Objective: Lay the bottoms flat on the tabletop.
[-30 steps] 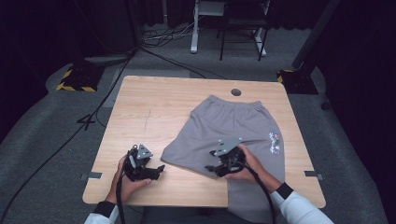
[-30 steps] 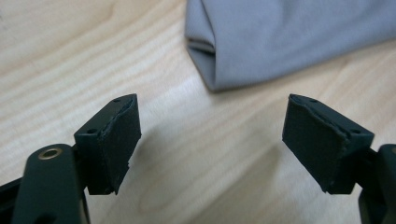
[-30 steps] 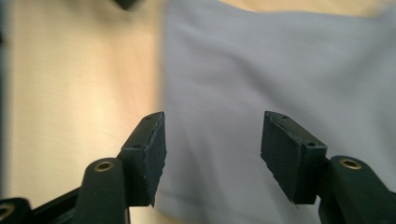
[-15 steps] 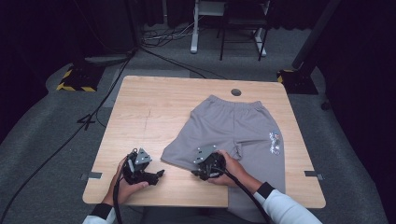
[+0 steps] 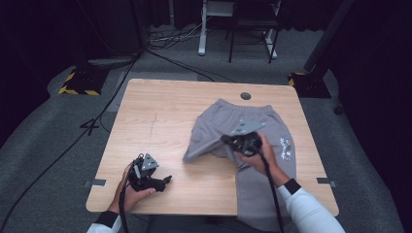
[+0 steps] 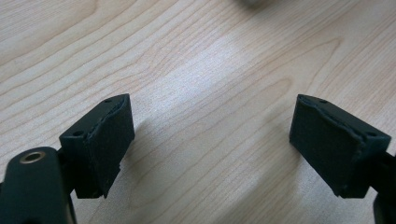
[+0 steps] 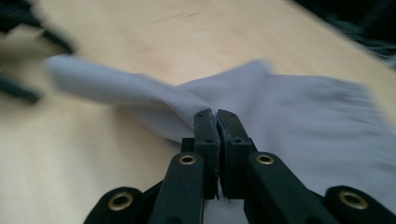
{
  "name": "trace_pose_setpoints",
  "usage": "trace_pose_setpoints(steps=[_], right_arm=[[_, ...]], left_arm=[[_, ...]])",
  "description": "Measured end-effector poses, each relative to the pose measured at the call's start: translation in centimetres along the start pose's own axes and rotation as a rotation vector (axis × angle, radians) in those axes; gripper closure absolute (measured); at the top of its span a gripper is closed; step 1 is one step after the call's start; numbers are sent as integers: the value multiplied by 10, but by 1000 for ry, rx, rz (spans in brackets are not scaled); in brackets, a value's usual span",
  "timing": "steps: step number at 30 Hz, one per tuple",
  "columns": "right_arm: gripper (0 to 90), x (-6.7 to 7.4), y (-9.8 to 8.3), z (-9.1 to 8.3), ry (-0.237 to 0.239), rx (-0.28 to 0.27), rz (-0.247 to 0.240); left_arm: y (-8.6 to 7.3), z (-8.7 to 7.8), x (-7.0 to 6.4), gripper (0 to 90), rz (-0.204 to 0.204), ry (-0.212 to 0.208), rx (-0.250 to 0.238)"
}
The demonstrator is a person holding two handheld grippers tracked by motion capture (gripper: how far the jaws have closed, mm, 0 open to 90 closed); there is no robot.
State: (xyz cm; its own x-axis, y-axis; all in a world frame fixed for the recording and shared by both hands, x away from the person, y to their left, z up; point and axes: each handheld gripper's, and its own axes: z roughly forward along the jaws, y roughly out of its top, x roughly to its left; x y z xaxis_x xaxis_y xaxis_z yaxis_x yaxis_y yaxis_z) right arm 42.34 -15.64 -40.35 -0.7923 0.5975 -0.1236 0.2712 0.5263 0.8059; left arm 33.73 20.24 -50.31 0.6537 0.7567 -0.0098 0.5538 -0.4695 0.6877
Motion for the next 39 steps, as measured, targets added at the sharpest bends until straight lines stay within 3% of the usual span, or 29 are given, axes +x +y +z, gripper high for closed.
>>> trace_pose_setpoints(steps=[1,2,3,4,5,6,7,8,9,11,13,14,17,18,19,20,23,24,26,28,30,32,39], right_arm=[[869,-29,-6,-10,-77,8,59],[868,-45,-11,-14,-109,14,101],[868,-45,-11,-14,-109,14,101],[866,-60,-17,-17,-148,21,140],[860,-87,-34,-22,-238,53,204],[860,-87,-34,-22,-238,53,204],[827,-115,-58,-24,-307,110,295],[827,-115,-58,-24,-307,110,295],[744,-132,-80,-26,-344,155,376],[688,-144,-103,-26,-382,234,423],[654,-147,-112,-28,-393,255,428],[589,-147,-125,-37,-366,228,435],[555,-145,-134,-45,-326,220,433],[524,-138,-140,-52,-281,220,373],[517,-136,-142,-53,-256,211,363],[517,-136,-142,-53,-256,211,363],[500,-123,-153,-52,-183,239,299],[499,-121,-155,-51,-160,227,304],[494,-117,-157,-50,-143,217,292],[494,-116,-157,-50,-130,213,284],[491,-114,-159,-48,-124,215,285],[492,-112,-162,-48,-126,187,282],[492,-109,-167,-52,-137,171,275]], left_arm=[[0,0,0,141,-1,-1,-1],[1,1,-1,141,-7,-2,4],[1,1,-1,141,-7,-2,4],[1,1,-1,141,-5,2,1],[2,2,-1,141,-9,-1,-3],[2,2,-1,141,-6,2,0],[3,3,-1,141,-3,5,0],[3,4,-2,141,-13,0,-2],[4,4,-1,142,-6,3,1],[7,6,-3,142,0,7,0],[8,8,-4,143,-6,1,-1],[12,11,-5,149,-7,-9,-4],[18,17,-8,153,-2,-15,0],[24,22,-10,176,15,-21,2],[29,25,-12,198,17,-18,0],[36,30,-14,198,21,-28,1],[64,47,-20,217,61,-53,-21],[76,53,-22,214,69,-61,-30],[101,66,-23,212,61,-94,-48],[124,81,-24,213,84,-74,-64],[145,98,-22,214,75,-69,-51],[160,112,-21,215,107,-37,-30],[187,152,-20,245,112,24,22]])
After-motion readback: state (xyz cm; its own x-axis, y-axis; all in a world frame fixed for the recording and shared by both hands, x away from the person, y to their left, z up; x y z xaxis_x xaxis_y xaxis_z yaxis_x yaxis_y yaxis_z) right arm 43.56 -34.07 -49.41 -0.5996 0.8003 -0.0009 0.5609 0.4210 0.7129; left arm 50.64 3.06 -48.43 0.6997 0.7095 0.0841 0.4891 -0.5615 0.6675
